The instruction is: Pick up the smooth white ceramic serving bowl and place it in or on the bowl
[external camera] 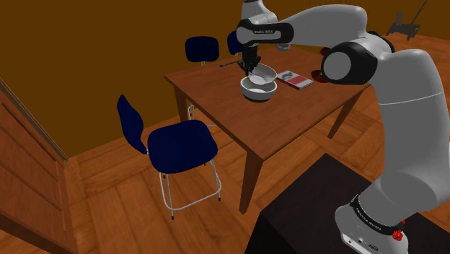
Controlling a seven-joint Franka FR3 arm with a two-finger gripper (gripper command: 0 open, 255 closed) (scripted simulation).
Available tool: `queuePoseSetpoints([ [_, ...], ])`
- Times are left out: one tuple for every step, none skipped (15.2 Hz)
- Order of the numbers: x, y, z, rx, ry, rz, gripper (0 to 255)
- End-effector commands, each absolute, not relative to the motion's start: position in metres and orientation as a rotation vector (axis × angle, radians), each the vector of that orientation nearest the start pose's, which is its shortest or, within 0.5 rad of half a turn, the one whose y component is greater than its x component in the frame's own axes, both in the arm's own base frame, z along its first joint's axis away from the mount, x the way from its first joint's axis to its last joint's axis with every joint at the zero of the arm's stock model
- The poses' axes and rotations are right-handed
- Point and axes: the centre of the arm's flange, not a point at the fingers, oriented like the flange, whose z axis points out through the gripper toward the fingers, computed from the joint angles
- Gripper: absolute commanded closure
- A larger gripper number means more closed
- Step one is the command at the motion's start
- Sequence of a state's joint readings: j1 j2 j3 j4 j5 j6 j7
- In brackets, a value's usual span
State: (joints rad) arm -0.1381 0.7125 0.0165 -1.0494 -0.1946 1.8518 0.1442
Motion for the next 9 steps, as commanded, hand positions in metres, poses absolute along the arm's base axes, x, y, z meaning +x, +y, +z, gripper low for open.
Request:
queuePoseSetpoints([
  [0.751, -0.111, 0.419, -3.295, 0.372, -0.155, 255],
  [0.751, -0.111, 0.413, -3.295, 0.372, -0.155, 255],
  [0.751, -0.111, 0.408, -3.295, 0.372, -0.155, 255],
  [0.751, -0.111, 0.404, -3.295, 0.372, -0.155, 255],
  [0.751, -0.111, 0.404, -3.295, 0.372, -0.155, 255],
  [0.751, -0.111, 0.404, -3.295, 0.372, -0.155, 255],
  [0.751, -0.111, 0.404, -3.295, 0.372, -0.155, 255],
  [0.751, -0.111, 0.404, -3.295, 0.372, -0.155, 255],
  [0.751, -0.111, 0.404, -3.295, 0.372, -0.155, 255],
])
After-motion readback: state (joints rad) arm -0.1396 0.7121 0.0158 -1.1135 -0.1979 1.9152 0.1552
